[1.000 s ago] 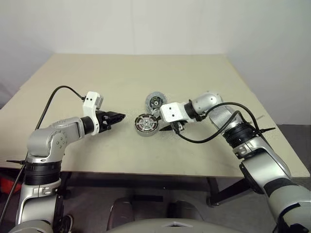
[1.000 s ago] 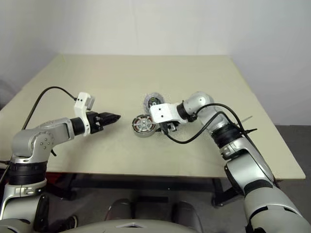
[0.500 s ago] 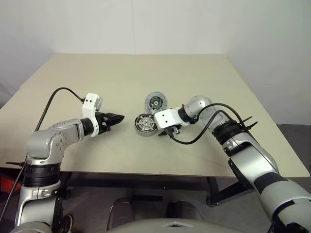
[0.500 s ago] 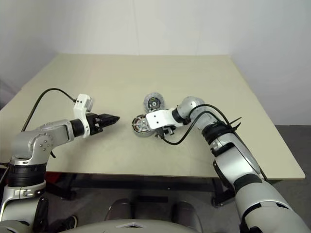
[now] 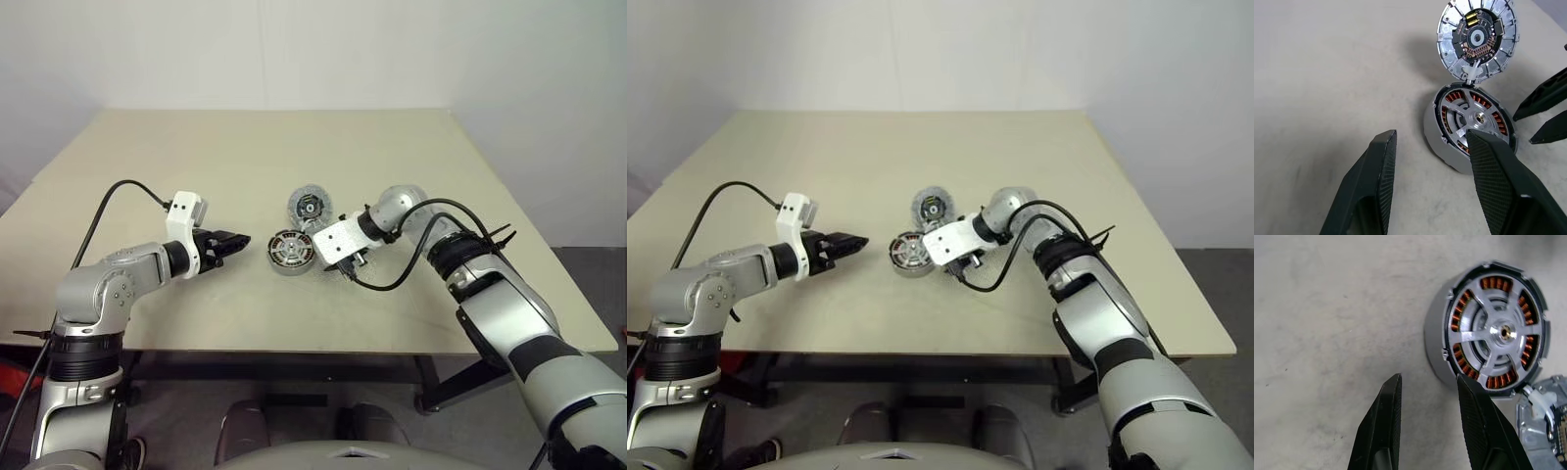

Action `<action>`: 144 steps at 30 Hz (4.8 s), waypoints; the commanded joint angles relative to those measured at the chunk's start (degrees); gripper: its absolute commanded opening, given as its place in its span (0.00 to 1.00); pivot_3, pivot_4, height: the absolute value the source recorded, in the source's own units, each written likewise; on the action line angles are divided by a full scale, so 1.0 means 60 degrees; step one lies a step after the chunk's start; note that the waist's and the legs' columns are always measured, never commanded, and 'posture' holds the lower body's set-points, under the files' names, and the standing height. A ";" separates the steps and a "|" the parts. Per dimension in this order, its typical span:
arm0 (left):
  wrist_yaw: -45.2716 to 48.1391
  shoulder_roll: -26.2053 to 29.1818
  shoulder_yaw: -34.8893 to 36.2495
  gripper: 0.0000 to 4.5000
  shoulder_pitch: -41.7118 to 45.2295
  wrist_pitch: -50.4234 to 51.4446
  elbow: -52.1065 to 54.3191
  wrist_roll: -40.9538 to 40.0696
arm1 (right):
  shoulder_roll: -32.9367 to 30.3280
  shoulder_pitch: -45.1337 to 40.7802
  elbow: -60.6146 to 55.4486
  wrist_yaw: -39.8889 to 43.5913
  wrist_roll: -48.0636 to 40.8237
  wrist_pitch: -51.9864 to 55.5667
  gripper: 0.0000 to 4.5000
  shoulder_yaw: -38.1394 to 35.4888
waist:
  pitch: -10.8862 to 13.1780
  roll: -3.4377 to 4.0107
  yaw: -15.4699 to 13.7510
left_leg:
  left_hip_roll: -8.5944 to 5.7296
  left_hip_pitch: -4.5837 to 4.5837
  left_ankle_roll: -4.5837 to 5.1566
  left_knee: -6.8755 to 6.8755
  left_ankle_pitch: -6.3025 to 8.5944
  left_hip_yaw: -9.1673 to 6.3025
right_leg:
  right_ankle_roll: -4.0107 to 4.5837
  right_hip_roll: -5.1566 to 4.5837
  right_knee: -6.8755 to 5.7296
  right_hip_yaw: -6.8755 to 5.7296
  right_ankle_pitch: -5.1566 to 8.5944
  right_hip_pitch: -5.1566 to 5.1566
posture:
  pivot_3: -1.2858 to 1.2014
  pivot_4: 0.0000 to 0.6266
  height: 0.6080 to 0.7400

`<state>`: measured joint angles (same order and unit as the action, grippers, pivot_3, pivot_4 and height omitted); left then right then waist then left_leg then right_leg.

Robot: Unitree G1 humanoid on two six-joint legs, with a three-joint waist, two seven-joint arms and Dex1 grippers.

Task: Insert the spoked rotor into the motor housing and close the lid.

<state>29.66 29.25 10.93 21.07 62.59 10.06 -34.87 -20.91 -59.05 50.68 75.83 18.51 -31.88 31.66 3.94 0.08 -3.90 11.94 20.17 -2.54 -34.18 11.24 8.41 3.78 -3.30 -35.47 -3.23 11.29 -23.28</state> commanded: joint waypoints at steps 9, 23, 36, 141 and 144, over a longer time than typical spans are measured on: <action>-0.0203 -0.0163 0.0149 0.53 -0.0249 -0.0266 0.0538 -0.0123 | 0.0848 -0.0818 0.1235 -0.1185 0.1013 -0.0272 0.43 0.0333 | 0.0001 -0.0002 0.0025 | 0.0002 -0.0007 -0.0001 -0.0001 0.0000 -0.0001 | 0.0002 0.0000 -0.0006 0.0000 0.0000 0.0002 | 0.52 0.00 1.00; -0.0207 -0.0061 0.0104 0.53 -0.0265 -0.0228 0.0586 -0.0087 | 0.1101 -0.1140 0.1917 -0.1531 0.1246 -0.0639 0.24 0.0278 | 0.0005 0.0000 0.0218 | 0.0006 -0.0026 -0.0017 -0.0018 -0.0011 -0.0002 | -0.0053 0.0000 -0.0030 0.0001 0.0031 0.0008 | 0.52 0.00 1.00; -0.0253 -0.0118 0.0067 0.53 -0.0325 -0.0279 0.0602 -0.0074 | 0.0986 -0.1175 0.1737 -0.1710 0.1144 -0.0734 0.00 0.0081 | 0.0007 -0.0001 0.0247 | 0.0007 0.0000 -0.0007 -0.0010 -0.0003 0.0000 | 0.0013 0.0000 -0.0032 0.0001 -0.0001 -0.0012 | 0.52 0.00 1.00; 0.1668 0.1678 0.0384 0.53 -0.1240 -0.0855 0.0605 -0.0890 | -0.0175 0.4124 -0.8141 -0.4485 -0.4744 1.2882 0.00 -0.3281 | 0.0025 0.0003 -0.0110 | 0.0002 -0.0035 -0.0037 0.0013 -0.0020 0.0003 | -0.0059 0.0003 -0.0007 0.0004 0.0036 0.0011 | 0.52 0.00 1.00; 0.1586 0.1703 0.0504 0.53 -0.1351 -0.0846 0.0685 -0.0897 | 0.0086 0.3973 -0.8143 -0.4494 -0.4890 1.2971 0.00 -0.3166 | 0.0025 0.0002 -0.0154 | -0.0004 -0.0032 -0.0035 0.0012 -0.0019 0.0001 | -0.0059 -0.0002 -0.0004 0.0005 0.0036 0.0017 | 0.52 0.00 1.00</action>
<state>39.31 38.54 12.27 12.75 58.54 12.80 -40.13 -20.80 -33.42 2.82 49.02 -9.32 45.73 12.74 4.09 0.10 -4.83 11.92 19.98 -2.75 -34.11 11.13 8.41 3.42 -3.31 -35.49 -3.20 11.50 -23.18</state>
